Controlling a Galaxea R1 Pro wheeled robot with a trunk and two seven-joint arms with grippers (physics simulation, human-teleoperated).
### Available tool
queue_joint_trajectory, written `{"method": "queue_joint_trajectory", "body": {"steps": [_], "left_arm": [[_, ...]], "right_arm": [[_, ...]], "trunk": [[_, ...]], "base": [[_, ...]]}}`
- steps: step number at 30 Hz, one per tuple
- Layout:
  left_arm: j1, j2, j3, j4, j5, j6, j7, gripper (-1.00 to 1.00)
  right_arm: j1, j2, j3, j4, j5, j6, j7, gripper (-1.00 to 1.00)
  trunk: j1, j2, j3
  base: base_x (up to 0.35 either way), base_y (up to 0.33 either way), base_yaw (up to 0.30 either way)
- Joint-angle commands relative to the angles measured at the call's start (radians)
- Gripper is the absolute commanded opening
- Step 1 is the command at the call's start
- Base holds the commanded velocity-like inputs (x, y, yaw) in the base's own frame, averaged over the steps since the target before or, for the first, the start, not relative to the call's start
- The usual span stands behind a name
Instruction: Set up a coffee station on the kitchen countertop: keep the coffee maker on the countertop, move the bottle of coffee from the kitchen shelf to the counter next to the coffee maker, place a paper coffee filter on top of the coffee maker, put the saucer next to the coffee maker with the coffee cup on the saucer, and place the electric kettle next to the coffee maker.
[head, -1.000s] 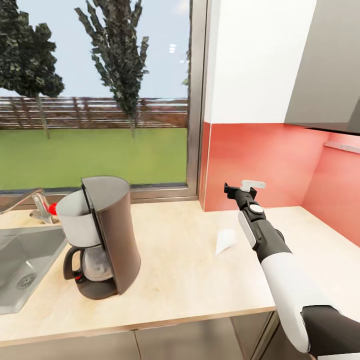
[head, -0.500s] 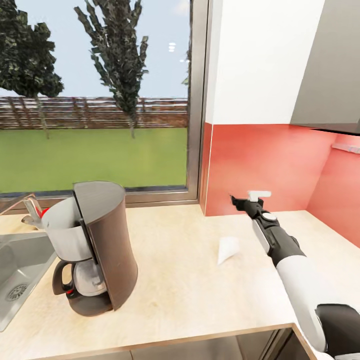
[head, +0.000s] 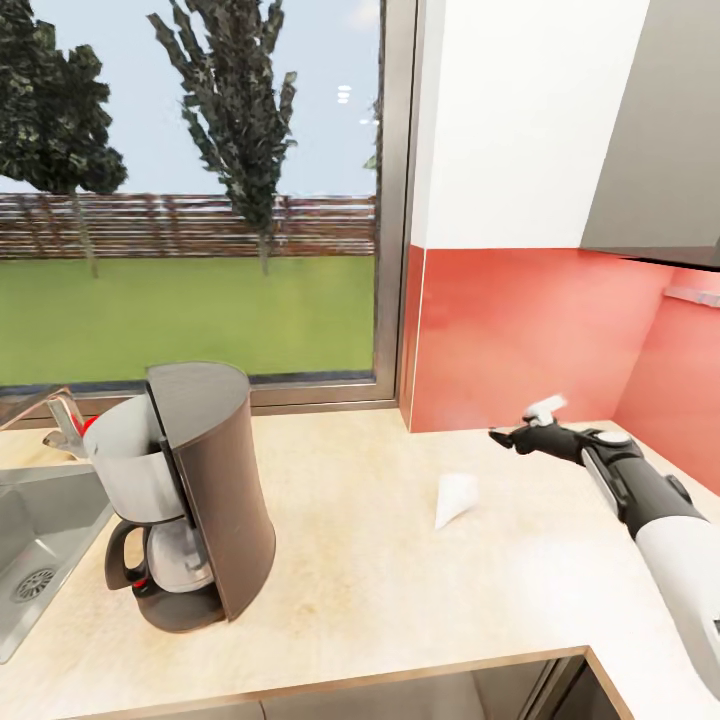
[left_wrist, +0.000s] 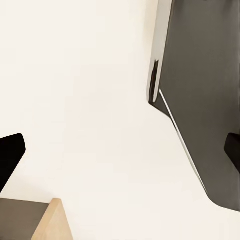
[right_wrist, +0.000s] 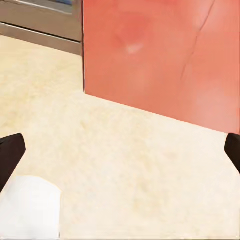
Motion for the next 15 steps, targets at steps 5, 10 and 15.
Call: {"method": "queue_joint_trajectory", "body": {"steps": [5,10,15], "left_arm": [[0.0,-0.002,0.008,0.0,-0.011,0.003,0.002,1.0],[0.0,-0.003,0.009,0.0,-0.011,0.003,0.002,1.0],[0.0,-0.001,0.01,0.0,-0.01,0.005,0.002,1.0]], "right_arm": [[-0.001,-0.019,-0.005,-0.004,0.113,0.031,0.165,1.0],[-0.001,-0.021,0.001,0.0,0.118,0.048,0.298,1.0],[-0.001,-0.016,0.001,0.001,0.114,0.048,0.308,1.0]], "trunk": [[0.001,-0.002,-0.002],[0.001,-0.002,-0.002],[0.001,-0.002,-0.002]], "base": [[0.0,0.0,0.0],[0.0,0.0,0.0],[0.0,0.0,0.0]]}}
